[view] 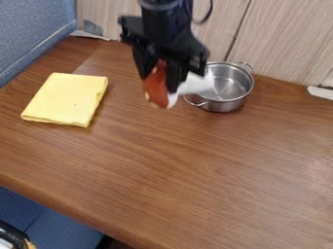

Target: Move the mushroom to the bottom right of the table

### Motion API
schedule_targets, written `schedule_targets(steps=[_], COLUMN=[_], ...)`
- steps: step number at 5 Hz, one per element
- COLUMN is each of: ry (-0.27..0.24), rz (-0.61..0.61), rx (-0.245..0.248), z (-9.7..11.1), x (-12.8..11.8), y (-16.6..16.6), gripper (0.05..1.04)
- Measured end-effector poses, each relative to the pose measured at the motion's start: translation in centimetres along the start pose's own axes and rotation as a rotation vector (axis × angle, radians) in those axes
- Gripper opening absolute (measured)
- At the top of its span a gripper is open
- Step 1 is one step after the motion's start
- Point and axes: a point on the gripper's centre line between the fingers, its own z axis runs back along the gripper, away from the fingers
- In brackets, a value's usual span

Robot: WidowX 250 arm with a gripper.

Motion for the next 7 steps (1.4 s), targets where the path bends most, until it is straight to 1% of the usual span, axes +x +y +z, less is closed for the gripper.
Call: schedule_targets(steps=[1, 2, 3, 4, 5, 6, 7], ry=[0.034, 0.042, 0.065, 0.105, 0.143, 0.146, 0.143], rz=[-0.061, -0.099, -0.136, -0.169, -0.229, -0.286, -0.292], rx=[0.023, -0.029, -0.12, -0.194, -0.192, -0.174, -0.171], z=[-1.4, -2.7, -4.2, -6.0, -7.3, -8.1, -8.2], x=[-2.6, -3.6, -4.6, -5.7, -6.8, -7.3, -7.3], y=[-0.1, -0.7, -1.8, -3.1, -4.0, -3.9, -4.0], gripper=[0.507, 0.507, 0.507, 0.507, 0.507, 0.507, 0.583])
